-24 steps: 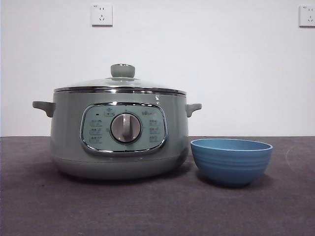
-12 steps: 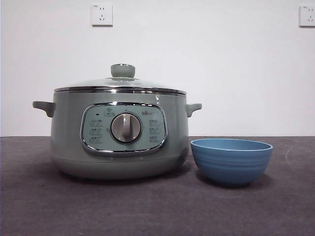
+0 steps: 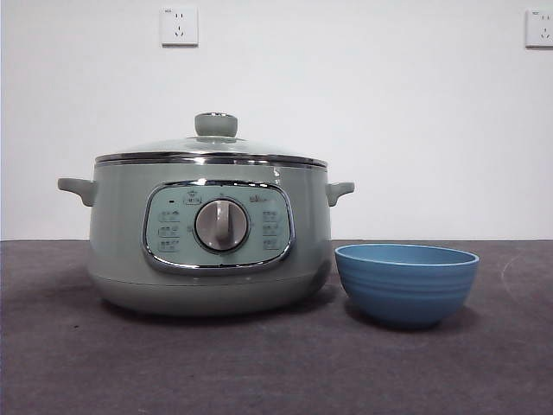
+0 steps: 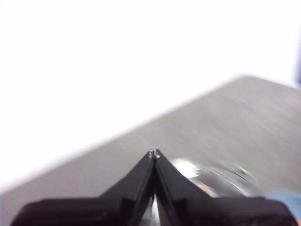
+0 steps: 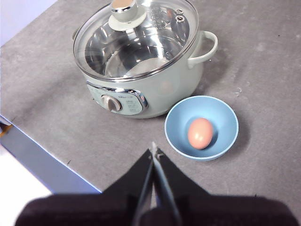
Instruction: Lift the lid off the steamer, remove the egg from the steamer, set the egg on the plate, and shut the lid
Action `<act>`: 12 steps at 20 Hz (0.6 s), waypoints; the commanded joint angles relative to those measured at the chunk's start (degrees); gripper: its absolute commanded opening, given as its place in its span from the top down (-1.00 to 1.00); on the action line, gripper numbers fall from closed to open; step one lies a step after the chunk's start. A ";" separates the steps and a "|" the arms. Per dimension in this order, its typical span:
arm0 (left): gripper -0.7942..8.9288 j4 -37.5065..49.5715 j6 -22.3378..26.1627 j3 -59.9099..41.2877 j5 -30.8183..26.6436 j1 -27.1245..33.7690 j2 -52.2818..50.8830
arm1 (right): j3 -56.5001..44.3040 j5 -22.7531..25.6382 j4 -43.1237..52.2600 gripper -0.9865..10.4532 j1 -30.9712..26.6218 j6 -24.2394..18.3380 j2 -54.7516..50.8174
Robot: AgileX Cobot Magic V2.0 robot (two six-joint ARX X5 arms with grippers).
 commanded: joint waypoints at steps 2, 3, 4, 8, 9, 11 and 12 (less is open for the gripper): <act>0.84 11.06 1.49 -13.68 -1.42 6.03 -8.57 | 0.00 -0.09 0.33 0.83 0.11 0.31 -0.04; 0.84 14.84 1.46 -18.95 -3.15 7.58 -11.78 | 0.00 -0.09 0.33 0.83 0.11 0.31 -0.04; 0.84 18.49 1.44 -24.48 -4.61 8.98 -15.19 | 0.00 -0.07 0.33 0.83 0.11 0.31 -0.04; 0.84 28.50 1.20 -44.98 -5.16 13.79 -28.50 | 0.00 -0.09 0.33 0.83 0.11 0.31 -0.04; 0.84 29.07 1.18 -48.50 -5.66 14.69 -31.08 | 0.00 -0.07 0.33 0.83 0.11 0.28 -0.04; 0.84 29.03 0.94 -54.84 -6.43 15.89 -36.04 | 0.00 -0.07 0.33 0.83 0.11 0.31 -0.04; 0.84 28.98 1.01 -57.68 -6.49 16.20 -38.36 | 0.00 -0.07 0.33 0.83 0.11 0.31 -0.04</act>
